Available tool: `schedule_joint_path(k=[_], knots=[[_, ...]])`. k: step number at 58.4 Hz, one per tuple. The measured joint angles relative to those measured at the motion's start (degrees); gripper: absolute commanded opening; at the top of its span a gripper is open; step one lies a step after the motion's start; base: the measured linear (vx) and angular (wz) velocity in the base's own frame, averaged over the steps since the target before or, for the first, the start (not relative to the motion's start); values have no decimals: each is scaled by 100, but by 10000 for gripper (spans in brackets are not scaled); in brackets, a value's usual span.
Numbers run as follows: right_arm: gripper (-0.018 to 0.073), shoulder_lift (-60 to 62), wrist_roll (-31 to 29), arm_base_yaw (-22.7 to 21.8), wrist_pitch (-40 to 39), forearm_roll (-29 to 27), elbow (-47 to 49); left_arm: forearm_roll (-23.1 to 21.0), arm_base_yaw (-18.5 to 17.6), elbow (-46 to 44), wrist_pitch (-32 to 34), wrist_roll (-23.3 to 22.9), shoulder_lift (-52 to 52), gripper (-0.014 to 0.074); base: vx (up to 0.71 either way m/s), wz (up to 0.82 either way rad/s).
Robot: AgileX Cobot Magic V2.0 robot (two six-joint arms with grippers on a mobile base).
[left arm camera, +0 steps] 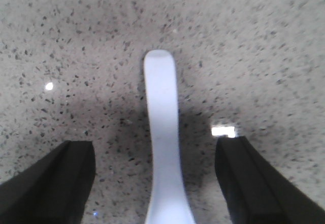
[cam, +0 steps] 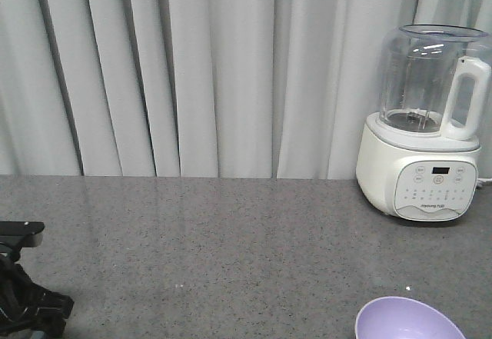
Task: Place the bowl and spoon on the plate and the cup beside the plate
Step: 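Close the left gripper on the spoon handle and right on bowl rim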
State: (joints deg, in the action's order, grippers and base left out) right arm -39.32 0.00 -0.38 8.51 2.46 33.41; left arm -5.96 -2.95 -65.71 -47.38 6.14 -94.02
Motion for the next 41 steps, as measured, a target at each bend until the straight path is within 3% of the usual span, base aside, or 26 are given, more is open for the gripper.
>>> schedule_joint_path(k=[22, 31, 41], knots=[[438, 0, 0, 0, 91, -2, 0, 149, -7, -25, 9, 0, -318, 522, 0, 0], [438, 0, 247, 0, 528, -52, 0, 157, -7, -44, 14, 0, -344, 432, 0, 0], [438, -263, 883, 0, 1540, -97, 327, 181, -7, -44, 14, 0, -352, 266, 0, 0]])
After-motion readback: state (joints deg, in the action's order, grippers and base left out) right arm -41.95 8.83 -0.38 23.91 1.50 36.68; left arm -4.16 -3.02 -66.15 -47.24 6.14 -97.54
